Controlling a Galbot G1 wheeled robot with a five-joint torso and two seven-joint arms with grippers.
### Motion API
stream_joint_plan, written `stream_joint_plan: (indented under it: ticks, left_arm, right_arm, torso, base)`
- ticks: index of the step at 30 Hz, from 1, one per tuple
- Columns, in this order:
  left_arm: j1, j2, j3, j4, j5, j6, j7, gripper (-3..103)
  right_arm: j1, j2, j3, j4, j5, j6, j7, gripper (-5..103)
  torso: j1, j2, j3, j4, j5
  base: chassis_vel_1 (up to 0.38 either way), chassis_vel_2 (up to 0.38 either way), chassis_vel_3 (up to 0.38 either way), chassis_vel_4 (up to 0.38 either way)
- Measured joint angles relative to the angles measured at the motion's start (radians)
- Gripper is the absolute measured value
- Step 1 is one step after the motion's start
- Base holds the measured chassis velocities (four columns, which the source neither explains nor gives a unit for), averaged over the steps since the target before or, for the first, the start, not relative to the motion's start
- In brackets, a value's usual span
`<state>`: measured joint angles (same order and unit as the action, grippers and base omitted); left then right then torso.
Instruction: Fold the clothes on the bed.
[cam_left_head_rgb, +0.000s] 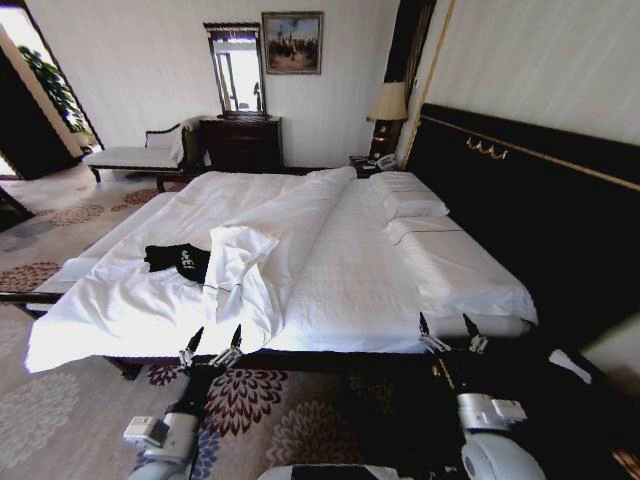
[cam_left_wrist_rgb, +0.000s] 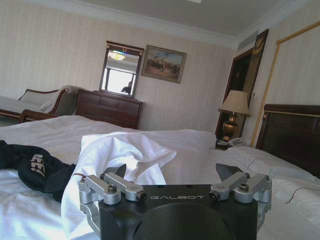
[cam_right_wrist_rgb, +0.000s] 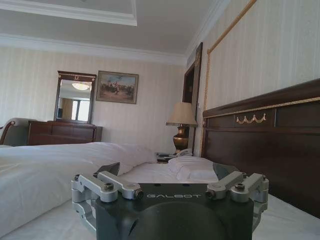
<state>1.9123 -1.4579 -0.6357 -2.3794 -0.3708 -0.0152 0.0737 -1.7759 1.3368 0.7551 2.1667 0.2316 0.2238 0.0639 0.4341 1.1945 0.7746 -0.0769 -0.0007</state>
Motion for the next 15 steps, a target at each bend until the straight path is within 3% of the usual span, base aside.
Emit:
stream_joint_plan:
  ticks: [15]
  left_arm:
    - [0.018, 0.027, -0.004, 0.009, 0.006, -0.044, -0.004, 100]
  right_arm:
    - [-0.02, 0.081, 0.002, -0.012, -0.042, 0.027, -0.012, 100]
  torso:
    - [0.0, 0.0, 0.0, 0.0, -0.0001]
  base:
    - [-0.118, 0.12, 0.112, -0.12]
